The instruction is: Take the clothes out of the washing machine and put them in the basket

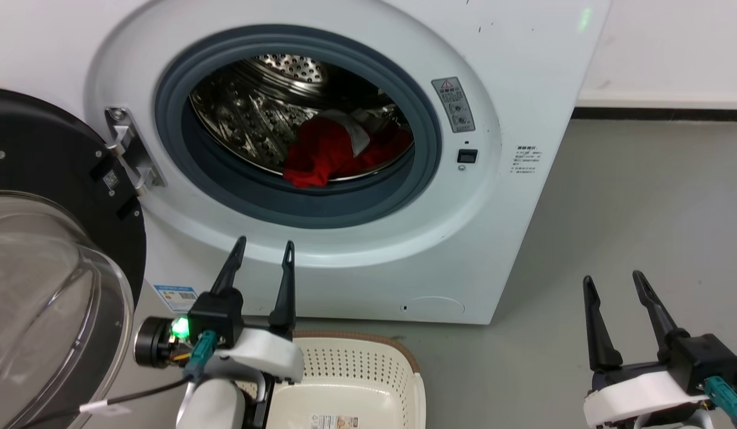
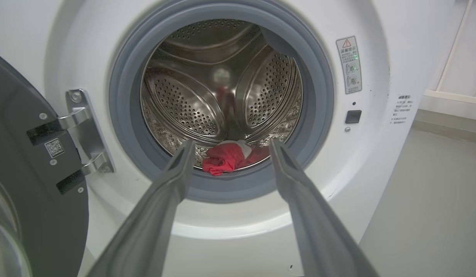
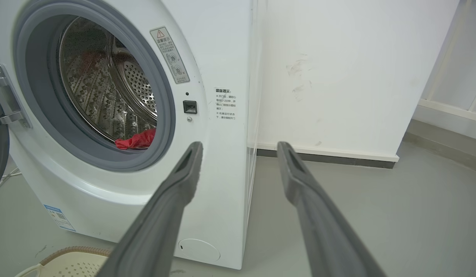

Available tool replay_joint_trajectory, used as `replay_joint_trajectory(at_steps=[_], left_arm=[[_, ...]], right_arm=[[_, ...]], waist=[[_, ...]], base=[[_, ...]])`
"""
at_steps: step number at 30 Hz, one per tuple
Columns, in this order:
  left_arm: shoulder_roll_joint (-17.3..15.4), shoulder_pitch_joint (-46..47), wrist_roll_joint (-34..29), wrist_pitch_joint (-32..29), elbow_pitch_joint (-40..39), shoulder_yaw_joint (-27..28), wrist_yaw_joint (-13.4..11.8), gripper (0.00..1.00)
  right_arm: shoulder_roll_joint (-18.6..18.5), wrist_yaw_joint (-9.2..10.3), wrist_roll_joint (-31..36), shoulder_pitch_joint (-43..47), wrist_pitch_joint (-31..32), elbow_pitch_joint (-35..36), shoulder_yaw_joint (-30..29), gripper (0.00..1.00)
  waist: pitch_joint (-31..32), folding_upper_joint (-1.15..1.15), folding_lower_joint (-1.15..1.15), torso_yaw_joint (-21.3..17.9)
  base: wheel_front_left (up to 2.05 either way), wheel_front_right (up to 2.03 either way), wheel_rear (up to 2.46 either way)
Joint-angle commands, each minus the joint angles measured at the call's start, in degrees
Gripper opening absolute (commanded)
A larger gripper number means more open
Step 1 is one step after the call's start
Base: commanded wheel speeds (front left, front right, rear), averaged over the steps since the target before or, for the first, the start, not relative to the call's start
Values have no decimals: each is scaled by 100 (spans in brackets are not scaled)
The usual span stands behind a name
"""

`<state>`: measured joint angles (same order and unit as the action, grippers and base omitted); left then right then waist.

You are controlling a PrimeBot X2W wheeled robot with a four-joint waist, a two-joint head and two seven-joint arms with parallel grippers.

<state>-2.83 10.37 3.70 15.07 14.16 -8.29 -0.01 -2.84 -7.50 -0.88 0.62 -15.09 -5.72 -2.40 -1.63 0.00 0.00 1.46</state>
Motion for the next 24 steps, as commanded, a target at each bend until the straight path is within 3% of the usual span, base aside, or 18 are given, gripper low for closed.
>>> replay_joint_trajectory(at_steps=[1, 12, 24], left_arm=[[-10, 134, 8, 16, 16, 19, -14, 100], [-61, 1257, -41, 15, 587, 296, -71, 100], [-445, 3036, -163, 15, 1855, 523, -64, 100]], right_arm=[[-7, 2, -12, -76, -12, 47, 19, 100], [-5, 2, -98, -479, -8, 461, 184, 100], [-3, 2, -248, -1074, -7, 717, 516, 100]], waist=[[-101, 0, 0, -27], [-1112, 0, 0, -339], [-2530, 0, 0, -793]], base=[[0, 0, 0], [0, 0, 0], [0, 0, 0]])
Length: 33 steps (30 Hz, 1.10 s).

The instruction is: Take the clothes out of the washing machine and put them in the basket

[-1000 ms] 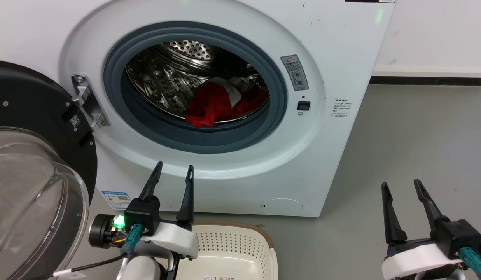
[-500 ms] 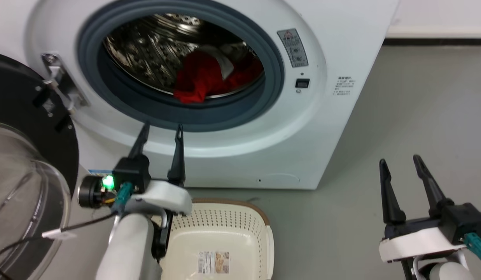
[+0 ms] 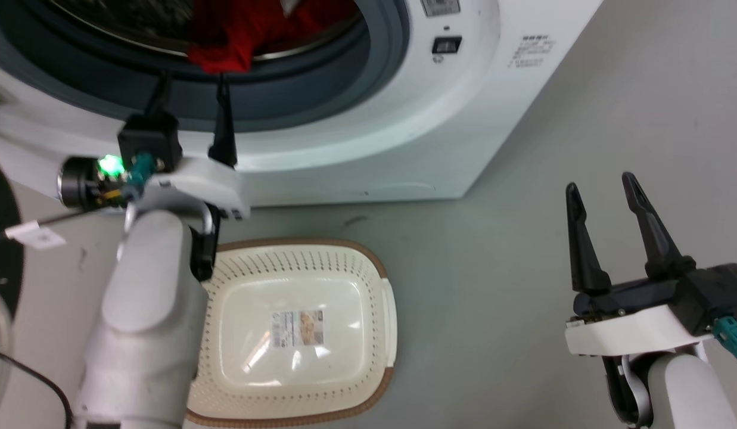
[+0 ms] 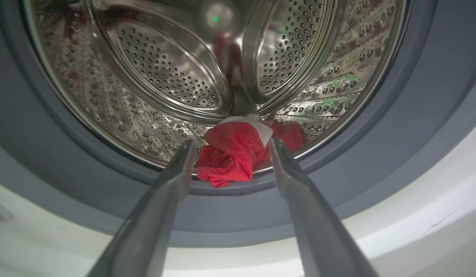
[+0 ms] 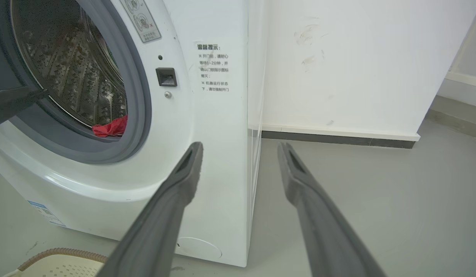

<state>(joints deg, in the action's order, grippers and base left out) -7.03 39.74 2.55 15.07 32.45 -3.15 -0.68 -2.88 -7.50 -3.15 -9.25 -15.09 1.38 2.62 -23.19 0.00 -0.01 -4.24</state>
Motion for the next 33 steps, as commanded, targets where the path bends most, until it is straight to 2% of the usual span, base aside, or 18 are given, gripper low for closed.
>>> replay_joint_trajectory(at_steps=[1, 8, 14, 25, 33], left_arm=[[-70, 268, -49, 15, 156, 13, 0, 100], [-388, 1396, -90, 9, 1182, 61, -39, 100], [-708, 2282, -145, -291, 1950, 47, -48, 100], [-1356, 3685, -283, -1550, 3141, -183, 355, 100], [-1601, 4325, -360, -2398, 3592, -346, 419, 100]], right_arm=[[2, 2, -43, -149, -8, 3, 49, 100], [4, 2, -281, -451, -10, -54, 270, 100], [4, 3, -461, -578, -11, -111, 450, 100], [5, 3, -780, -637, -11, -142, 777, 100], [4, 3, -897, -686, -11, -91, 966, 100]], waist=[[-484, 0, 1, -271], [-1008, 0, 1, -580], [-1210, 0, 1, -849], [-1454, 0, 1, -1305], [-1741, 0, 1, -1464]], base=[[0, 0, 0], [0, 0, 0], [0, 0, 0], [0, 0, 0], [0, 0, 0]])
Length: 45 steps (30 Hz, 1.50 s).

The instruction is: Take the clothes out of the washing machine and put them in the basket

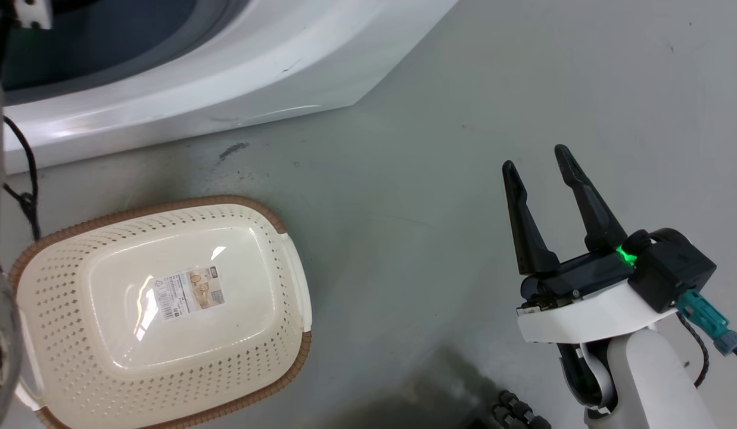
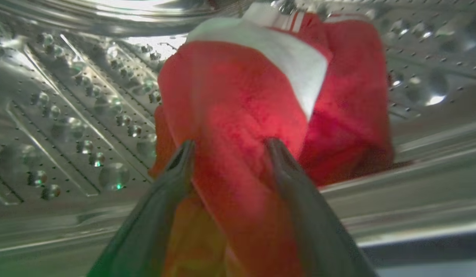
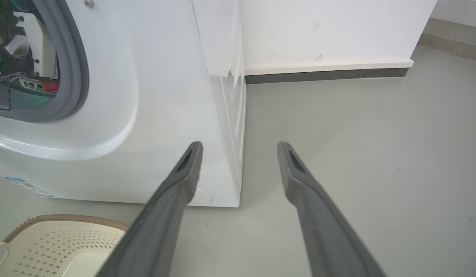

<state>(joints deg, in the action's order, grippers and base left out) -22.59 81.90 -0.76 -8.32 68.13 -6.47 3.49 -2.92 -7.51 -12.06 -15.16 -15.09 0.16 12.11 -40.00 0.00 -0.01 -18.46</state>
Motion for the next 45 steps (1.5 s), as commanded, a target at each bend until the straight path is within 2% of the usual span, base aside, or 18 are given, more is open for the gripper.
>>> replay_joint_trajectory(at_steps=[1, 7, 8, 9, 12, 17, 25, 33, 38, 45], left_arm=[[-64, 185, -29, -176, 67, -27, 18, 100], [-180, 529, -92, -920, 254, -171, 46, 100], [-191, 571, -114, -1008, 267, -195, 35, 62], [-198, 607, -102, -1099, 288, -203, 43, 0], [-270, 684, -93, -1238, 293, -252, 1, 0], [-210, 468, 9, -879, 164, -234, -78, 0], [66, -258, 328, 656, -110, -56, -311, 0], [460, -1142, 649, 2101, -149, 99, -418, 0], [648, -1774, 850, 2344, -424, 216, -424, 0], [783, -2904, 1023, 2362, -1757, 471, -428, 0]], right_arm=[[8, 4, -16, -108, -11, 36, 43, 100], [7, 4, -84, -168, -11, 55, 145, 100], [7, 4, -104, -176, -11, 50, 150, 100], [7, 4, -127, -183, -11, 42, 159, 100], [7, 4, -170, -212, -11, 14, 168, 100], [7, 4, -191, -241, -11, -75, 113, 100], [6, 4, -21, -140, -11, -216, -118, 100], [5, 4, 196, 165, -12, -395, -276, 100], [4, 4, 244, 390, -12, -491, -323, 100], [5, 4, 257, 669, -12, -575, -351, 100]], waist=[[-93, 0, 1, -58], [-250, 0, 1, -166], [-262, 0, 1, -182], [-271, 0, 1, -197], [-283, 0, 1, -236], [-151, 0, 1, -176], [445, 0, 1, 151], [1287, 0, 1, 474], [1808, 0, 1, 595], [2399, 0, 1, 678]], base=[[0, 0, 0], [0, 0, 0], [0, 0, 0], [0, 0, 0], [0, 0, 0], [0, 0, 0], [0, 0, 0], [0, 0, 0], [0, 0, 0], [0, 0, 0]])
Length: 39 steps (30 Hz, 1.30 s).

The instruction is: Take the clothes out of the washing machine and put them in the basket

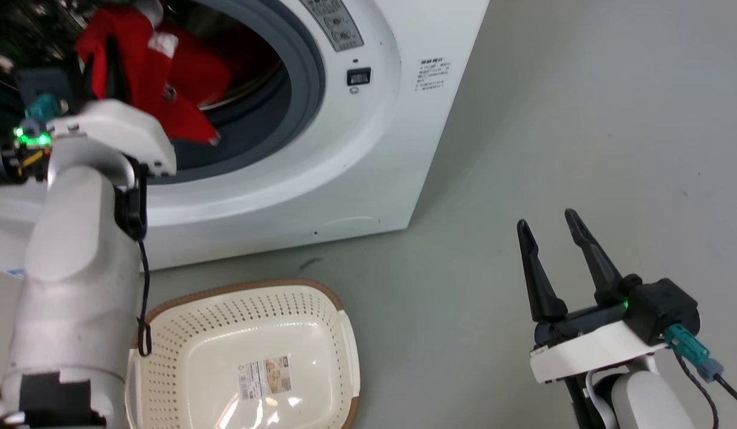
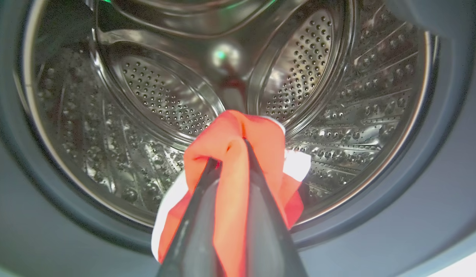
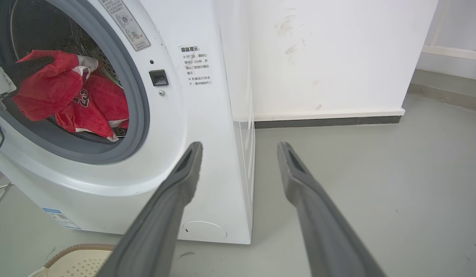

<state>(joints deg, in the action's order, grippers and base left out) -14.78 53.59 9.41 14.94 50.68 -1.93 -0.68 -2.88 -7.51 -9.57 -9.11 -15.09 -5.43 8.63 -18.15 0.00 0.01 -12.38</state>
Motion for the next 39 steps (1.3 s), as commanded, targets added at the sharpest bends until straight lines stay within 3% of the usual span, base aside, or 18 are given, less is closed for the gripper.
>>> replay_joint_trajectory(at_steps=[1, 12, 24, 33, 39], left_arm=[[19, -241, 34, 33, -182, 53, -9, 0], [374, -2008, 99, 27, -1895, 424, -7, 0], [1012, -4096, 182, 28, -3400, 182, -25, 0], [1146, -5030, 388, -212, -3106, -295, -102, 0], [1171, -4633, 575, -174, -2161, -501, -25, 0]], right_arm=[[1, 4, 18, 109, -12, -37, -11, 100], [2, 4, 68, 551, -12, -118, -123, 100], [3, 3, 164, 785, 119, 66, -174, 100], [2, 3, 217, 631, 224, 287, -174, 100], [2, 3, 249, 333, 233, 390, -87, 100]], waist=[[301, 0, -1, 80], [1000, 0, -1, 276], [1181, 0, -1, 628], [666, 0, -1, 835], [-44, 0, -1, 842]], base=[[0, 0, 0], [0, 0, 0], [0, 0, 0], [0, 0, 0], [0, 0, 0]])
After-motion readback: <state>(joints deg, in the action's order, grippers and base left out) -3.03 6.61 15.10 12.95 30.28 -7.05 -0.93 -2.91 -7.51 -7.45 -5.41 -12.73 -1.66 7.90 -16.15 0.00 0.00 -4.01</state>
